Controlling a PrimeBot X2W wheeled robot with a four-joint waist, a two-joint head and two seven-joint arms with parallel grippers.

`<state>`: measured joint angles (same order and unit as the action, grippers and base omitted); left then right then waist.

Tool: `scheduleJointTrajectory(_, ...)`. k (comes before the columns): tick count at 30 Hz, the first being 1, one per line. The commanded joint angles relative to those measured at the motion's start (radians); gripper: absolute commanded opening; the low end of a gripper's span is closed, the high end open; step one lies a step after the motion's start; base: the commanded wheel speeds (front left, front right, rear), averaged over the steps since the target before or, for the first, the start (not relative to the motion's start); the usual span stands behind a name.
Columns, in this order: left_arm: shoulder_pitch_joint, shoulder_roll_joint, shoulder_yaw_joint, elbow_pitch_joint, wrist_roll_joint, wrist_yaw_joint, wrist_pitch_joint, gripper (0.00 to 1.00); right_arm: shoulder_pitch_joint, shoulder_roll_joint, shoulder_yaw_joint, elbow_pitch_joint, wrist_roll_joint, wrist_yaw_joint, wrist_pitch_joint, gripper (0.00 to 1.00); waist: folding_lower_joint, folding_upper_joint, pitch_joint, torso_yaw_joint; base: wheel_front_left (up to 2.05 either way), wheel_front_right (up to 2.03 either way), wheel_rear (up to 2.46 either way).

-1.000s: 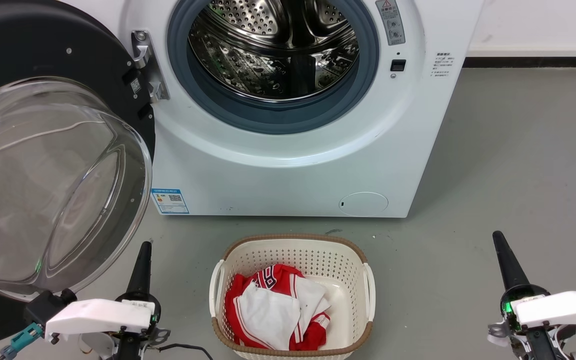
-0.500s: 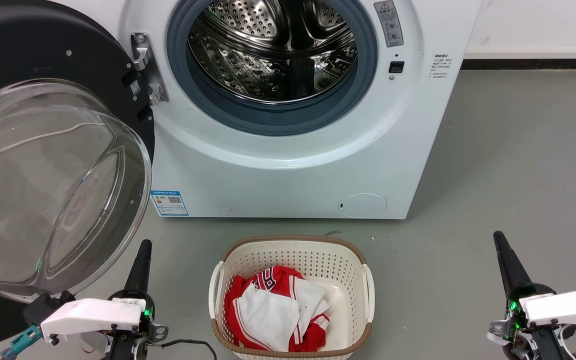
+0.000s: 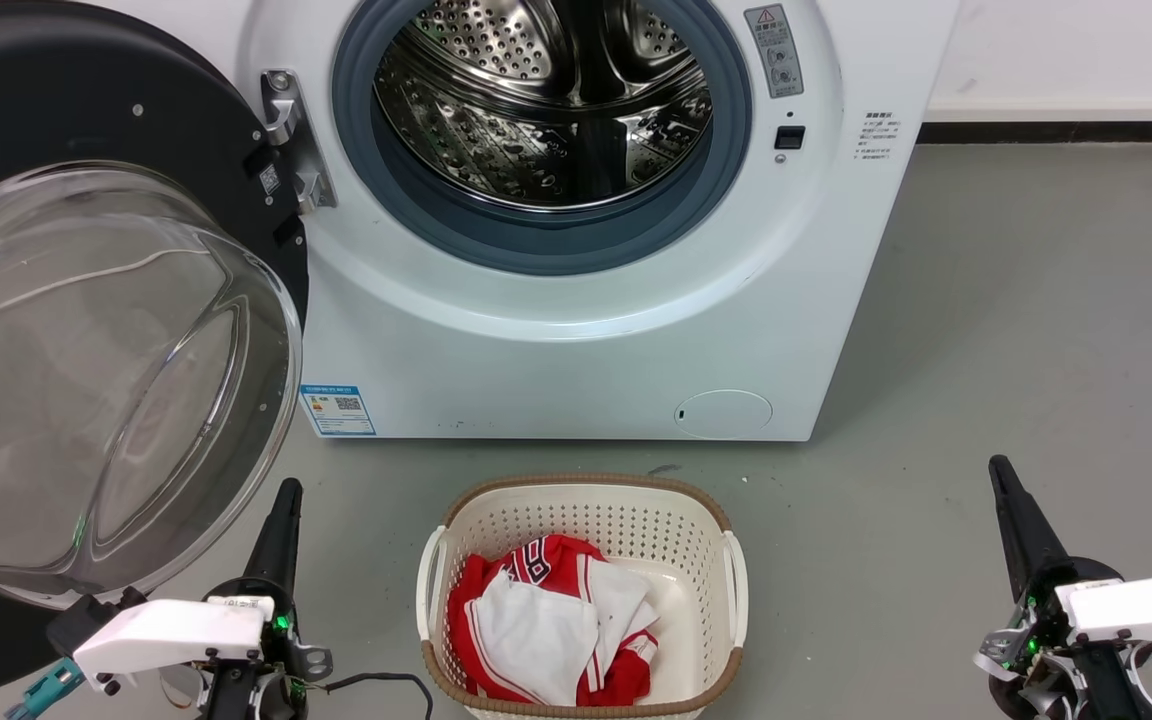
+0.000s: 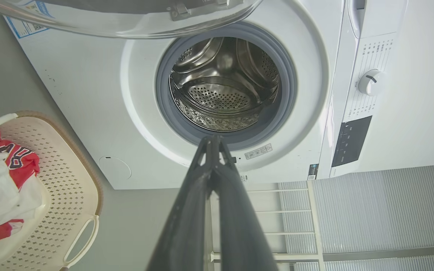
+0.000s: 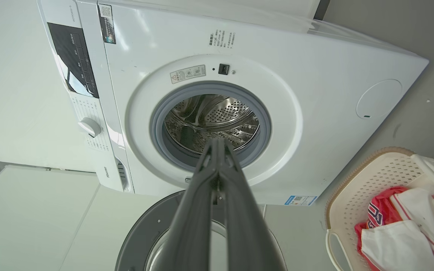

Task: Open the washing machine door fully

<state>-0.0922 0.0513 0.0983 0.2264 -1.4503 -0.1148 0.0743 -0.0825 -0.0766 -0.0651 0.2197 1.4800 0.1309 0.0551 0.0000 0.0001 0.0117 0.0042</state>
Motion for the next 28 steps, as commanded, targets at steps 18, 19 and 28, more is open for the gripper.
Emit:
scheduleJointTrajectory(18, -0.021, -0.001, 0.018, 0.020, -0.158, -0.018, 0.041, 0.00, -0.028, 0.003, -0.016, 0.025, 0.155, 0.000, 0.033, 0.00, 0.0000, -0.0001, -0.008, -0.004, 0.00, 0.00, 0.00)
scheduleJointTrajectory(19, -0.021, -0.002, 0.019, 0.021, -0.165, -0.018, 0.043, 0.00, -0.029, 0.004, -0.017, 0.026, 0.162, 0.000, 0.034, 0.00, 0.0000, -0.0001, -0.008, -0.004, 0.00, 0.00, 0.00)
scheduleJointTrajectory(28, -0.020, -0.002, 0.019, 0.021, -0.163, -0.019, 0.043, 0.00, -0.029, 0.006, -0.021, 0.026, 0.157, 0.000, 0.038, 0.00, 0.0000, -0.0001, -0.009, -0.004, 0.00, 0.00, 0.00)
